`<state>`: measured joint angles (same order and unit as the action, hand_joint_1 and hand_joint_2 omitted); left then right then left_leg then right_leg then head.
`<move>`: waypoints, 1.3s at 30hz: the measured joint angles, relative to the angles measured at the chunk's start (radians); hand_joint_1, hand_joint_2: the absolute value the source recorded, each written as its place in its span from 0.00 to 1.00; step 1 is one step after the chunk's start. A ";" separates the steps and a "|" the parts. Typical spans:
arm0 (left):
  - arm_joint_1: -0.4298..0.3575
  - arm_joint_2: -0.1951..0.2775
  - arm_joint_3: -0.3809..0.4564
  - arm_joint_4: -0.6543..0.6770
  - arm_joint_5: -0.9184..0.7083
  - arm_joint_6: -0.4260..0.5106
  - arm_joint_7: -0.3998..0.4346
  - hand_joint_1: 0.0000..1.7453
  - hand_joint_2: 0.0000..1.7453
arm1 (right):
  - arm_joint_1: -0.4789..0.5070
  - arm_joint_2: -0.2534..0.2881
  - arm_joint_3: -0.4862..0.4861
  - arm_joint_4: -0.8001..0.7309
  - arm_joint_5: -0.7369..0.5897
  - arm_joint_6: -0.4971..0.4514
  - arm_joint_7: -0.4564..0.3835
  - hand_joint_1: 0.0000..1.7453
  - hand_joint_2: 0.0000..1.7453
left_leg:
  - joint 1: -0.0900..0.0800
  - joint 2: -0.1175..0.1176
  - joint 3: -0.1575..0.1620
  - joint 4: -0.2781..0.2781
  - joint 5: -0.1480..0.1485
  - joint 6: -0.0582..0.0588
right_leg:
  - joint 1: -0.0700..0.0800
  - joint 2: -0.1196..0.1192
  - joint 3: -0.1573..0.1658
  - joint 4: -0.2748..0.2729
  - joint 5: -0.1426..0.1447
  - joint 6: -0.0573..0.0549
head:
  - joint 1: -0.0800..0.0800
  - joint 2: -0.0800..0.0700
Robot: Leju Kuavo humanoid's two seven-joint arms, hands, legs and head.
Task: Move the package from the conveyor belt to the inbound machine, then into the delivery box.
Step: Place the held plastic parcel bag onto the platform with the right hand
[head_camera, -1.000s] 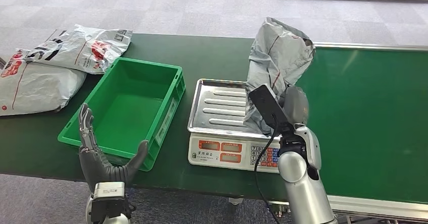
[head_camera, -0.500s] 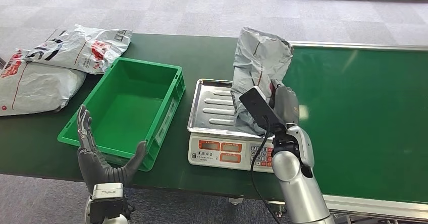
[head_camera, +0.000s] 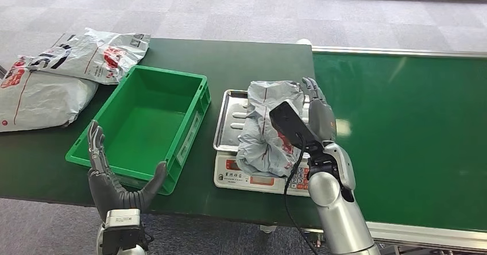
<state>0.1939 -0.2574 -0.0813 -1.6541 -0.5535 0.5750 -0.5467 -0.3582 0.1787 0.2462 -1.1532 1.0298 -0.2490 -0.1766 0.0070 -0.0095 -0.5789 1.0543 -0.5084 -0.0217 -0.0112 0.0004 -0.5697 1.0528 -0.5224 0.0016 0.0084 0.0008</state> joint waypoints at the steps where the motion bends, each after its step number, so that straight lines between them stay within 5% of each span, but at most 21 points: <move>1: 0.001 0.000 0.000 0.000 0.000 0.000 0.000 0.00 1.00 | 0.000 0.000 0.000 0.000 -0.001 0.001 0.000 0.00 0.00 | 0.000 0.000 0.000 0.000 0.000 0.000 | 0.000 0.000 0.000 0.000 0.000 0.000 | 0.000 0.000; 7: 0.011 0.000 0.000 0.000 0.000 0.001 -0.001 0.00 1.00 | 0.000 -0.002 0.004 0.006 -0.003 0.004 0.000 0.00 0.00 | 0.000 0.000 0.000 0.000 0.000 0.000 | 0.000 0.000 0.000 0.000 0.000 0.000 | 0.000 0.000; 10: 0.015 0.000 0.000 0.000 0.000 0.001 -0.005 0.00 1.00 | 0.005 -0.004 0.004 0.005 -0.003 -0.076 -0.024 0.00 0.00 | 0.000 0.000 0.000 0.000 0.000 0.000 | 0.000 0.000 0.000 0.000 0.000 0.000 | 0.000 0.000; 14: 0.015 0.000 0.000 0.000 -0.001 0.002 -0.011 0.00 1.00 | 0.022 -0.008 0.002 -0.036 0.016 -0.250 -0.062 0.00 1.00 | 0.000 0.001 0.000 0.000 0.000 0.000 | 0.000 0.001 0.000 0.000 0.000 0.000 | 0.000 0.000; 16: 0.014 0.000 -0.001 -0.002 -0.013 0.010 -0.019 0.00 1.00 | 0.046 -0.004 -0.009 -0.083 0.061 -0.339 -0.106 0.00 1.00 | 0.000 0.000 0.000 0.000 0.000 0.000 | 0.000 0.000 -0.001 0.000 0.000 0.000 | 0.000 0.000; 18: 0.012 0.002 -0.010 -0.012 -0.047 0.030 -0.035 0.00 1.00 | 0.088 0.025 -0.053 -0.186 0.113 -0.422 -0.236 0.00 1.00 | 0.000 -0.002 -0.001 0.001 0.000 0.000 | 0.000 -0.001 -0.001 0.000 0.000 0.000 | 0.000 0.000; 22: -0.034 0.012 -0.054 -0.058 -0.132 0.065 -0.049 0.00 1.00 | 0.159 0.100 -0.179 -0.446 0.080 -0.454 -0.465 0.00 1.00 | 0.000 -0.002 -0.001 0.000 0.000 0.000 | 0.000 -0.002 -0.001 0.000 0.000 0.000 | 0.000 0.000; 32: -0.258 0.039 -0.153 -0.109 -0.235 0.033 0.042 0.00 1.00 | 0.199 0.115 -0.244 -0.709 0.073 -0.452 -0.451 0.00 1.00 | 0.000 0.003 0.002 0.000 0.003 0.000 | 0.000 0.002 0.000 -0.001 0.005 0.000 | 0.000 0.000; 39: -0.469 0.066 -0.248 -0.026 -0.265 -0.193 0.137 0.00 1.00 | 0.200 0.115 -0.245 -0.724 0.065 -0.451 -0.446 0.00 1.00 | 0.000 0.002 0.001 0.000 0.006 0.000 | 0.000 0.002 0.001 -0.001 0.008 0.000 | 0.000 0.000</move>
<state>-0.2754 -0.1917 -0.3290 -1.6800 -0.8185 0.3825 -0.4101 -0.1584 0.2934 0.0011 -1.8772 1.0947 -0.6995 -0.6222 0.0069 -0.0072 -0.5776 1.0546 -0.5027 -0.0215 -0.0115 0.0021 -0.5692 1.0521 -0.5145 0.0021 0.0085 0.0008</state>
